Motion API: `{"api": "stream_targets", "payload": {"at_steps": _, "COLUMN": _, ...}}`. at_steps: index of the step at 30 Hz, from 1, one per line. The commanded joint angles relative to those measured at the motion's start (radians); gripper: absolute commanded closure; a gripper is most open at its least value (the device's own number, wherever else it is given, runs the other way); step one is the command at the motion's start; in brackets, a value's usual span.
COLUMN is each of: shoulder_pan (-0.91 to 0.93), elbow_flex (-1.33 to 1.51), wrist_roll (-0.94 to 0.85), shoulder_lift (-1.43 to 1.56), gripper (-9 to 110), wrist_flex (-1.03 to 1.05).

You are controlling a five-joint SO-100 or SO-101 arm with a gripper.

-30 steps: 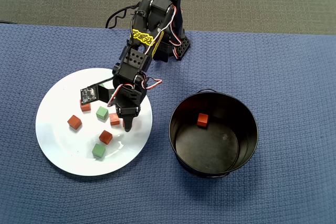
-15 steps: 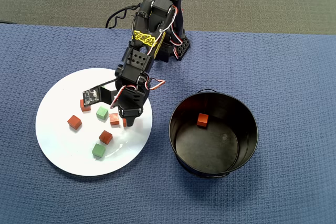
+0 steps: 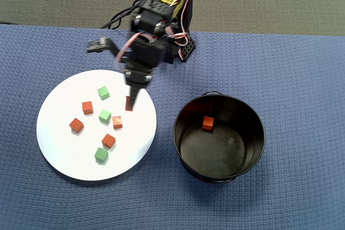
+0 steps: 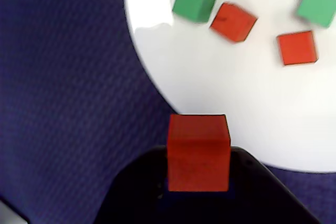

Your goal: Pick up the red cubes from the white plate and place them in the black recipient

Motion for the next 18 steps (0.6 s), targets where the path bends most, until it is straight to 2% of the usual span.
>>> {"api": "stream_targets", "payload": {"at_steps": 1, "shoulder_pan": -0.253, "elbow_flex": -0.078, "wrist_roll": 0.114, "shoulder_lift": 0.049, "gripper": 102, "wrist_flex": 0.002}}
{"api": "stream_targets", "payload": {"at_steps": 5, "shoulder_pan": -0.48, "elbow_flex": -0.117, "wrist_roll": 0.181, "shoulder_lift": -0.031, "gripper": 102, "wrist_flex": -0.005}}
{"api": "stream_targets", "payload": {"at_steps": 6, "shoulder_pan": -0.532, "elbow_flex": -0.126, "wrist_roll": 0.183, "shoulder_lift": -0.052, "gripper": 98, "wrist_flex": -0.006}}
{"api": "stream_targets", "payload": {"at_steps": 7, "shoulder_pan": -0.581, "elbow_flex": -0.132, "wrist_roll": 0.172, "shoulder_lift": -0.072, "gripper": 89, "wrist_flex": -0.005}}
{"api": "stream_targets", "payload": {"at_steps": 8, "shoulder_pan": -0.627, "elbow_flex": -0.143, "wrist_roll": 0.147, "shoulder_lift": -0.095, "gripper": 75, "wrist_flex": 0.008}}
{"api": "stream_targets", "payload": {"at_steps": 10, "shoulder_pan": -0.673, "elbow_flex": -0.173, "wrist_roll": 0.106, "shoulder_lift": -0.137, "gripper": 61, "wrist_flex": 0.046}}
{"api": "stream_targets", "payload": {"at_steps": 12, "shoulder_pan": -0.638, "elbow_flex": -0.187, "wrist_roll": 0.092, "shoulder_lift": -0.143, "gripper": 58, "wrist_flex": 0.061}}
{"api": "stream_targets", "payload": {"at_steps": 15, "shoulder_pan": -0.472, "elbow_flex": -0.212, "wrist_roll": 0.057, "shoulder_lift": -0.124, "gripper": 58, "wrist_flex": 0.078}}
{"api": "stream_targets", "payload": {"at_steps": 18, "shoulder_pan": -0.253, "elbow_flex": -0.273, "wrist_roll": 0.037, "shoulder_lift": -0.124, "gripper": 74, "wrist_flex": 0.13}}
